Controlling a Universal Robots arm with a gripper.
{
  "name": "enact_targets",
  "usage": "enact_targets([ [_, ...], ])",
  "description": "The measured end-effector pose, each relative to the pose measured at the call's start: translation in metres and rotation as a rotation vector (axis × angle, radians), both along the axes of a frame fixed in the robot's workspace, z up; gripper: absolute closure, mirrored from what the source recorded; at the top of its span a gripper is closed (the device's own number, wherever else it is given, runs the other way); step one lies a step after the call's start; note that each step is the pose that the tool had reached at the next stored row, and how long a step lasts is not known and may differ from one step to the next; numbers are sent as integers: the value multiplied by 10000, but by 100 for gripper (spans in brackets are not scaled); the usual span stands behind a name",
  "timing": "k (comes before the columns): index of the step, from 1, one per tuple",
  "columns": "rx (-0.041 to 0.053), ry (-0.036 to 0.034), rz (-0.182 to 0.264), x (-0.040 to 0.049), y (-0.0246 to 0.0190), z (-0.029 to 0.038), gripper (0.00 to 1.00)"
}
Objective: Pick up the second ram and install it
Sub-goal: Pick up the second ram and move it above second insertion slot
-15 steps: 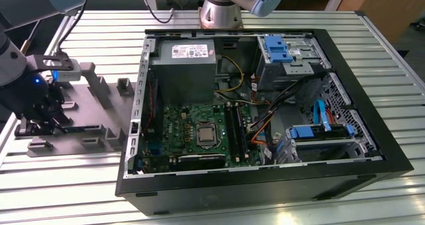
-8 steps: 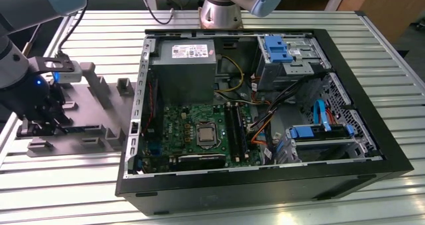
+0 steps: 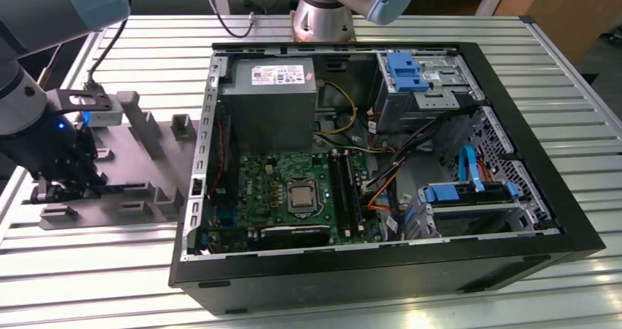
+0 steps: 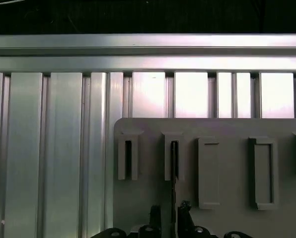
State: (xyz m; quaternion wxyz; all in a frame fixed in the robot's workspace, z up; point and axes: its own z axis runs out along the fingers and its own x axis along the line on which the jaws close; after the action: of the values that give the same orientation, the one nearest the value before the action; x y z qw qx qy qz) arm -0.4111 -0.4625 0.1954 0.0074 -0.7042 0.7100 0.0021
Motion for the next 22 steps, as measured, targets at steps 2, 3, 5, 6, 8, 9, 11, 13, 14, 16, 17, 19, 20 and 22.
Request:
enact_targets([
  [2, 4, -4, 0, -2, 9, -6, 73],
  [3, 4, -3, 1, -2, 15, -8, 73],
  [5, 5, -2, 0, -12, 24, -13, 73],
  [6, 5, 0, 1, -27, 26, -16, 73],
  [8, 7, -2, 1, -30, 32, -24, 73],
  [9, 6, -2, 2, -30, 34, -28, 73],
  [11, 7, -2, 0, -25, 36, -36, 73],
  [13, 10, -2, -1, -21, 38, -42, 73],
  [14, 11, -2, 1, -17, 38, -46, 73],
  [16, 11, -1, 0, -16, 39, -50, 73],
  [17, 11, -1, 1, -16, 39, -51, 73],
  [19, 14, -2, 1, -16, 40, -53, 73],
  [20, 14, -2, 1, -16, 40, -54, 74],
  [22, 14, -1, 1, -16, 40, -55, 81],
])
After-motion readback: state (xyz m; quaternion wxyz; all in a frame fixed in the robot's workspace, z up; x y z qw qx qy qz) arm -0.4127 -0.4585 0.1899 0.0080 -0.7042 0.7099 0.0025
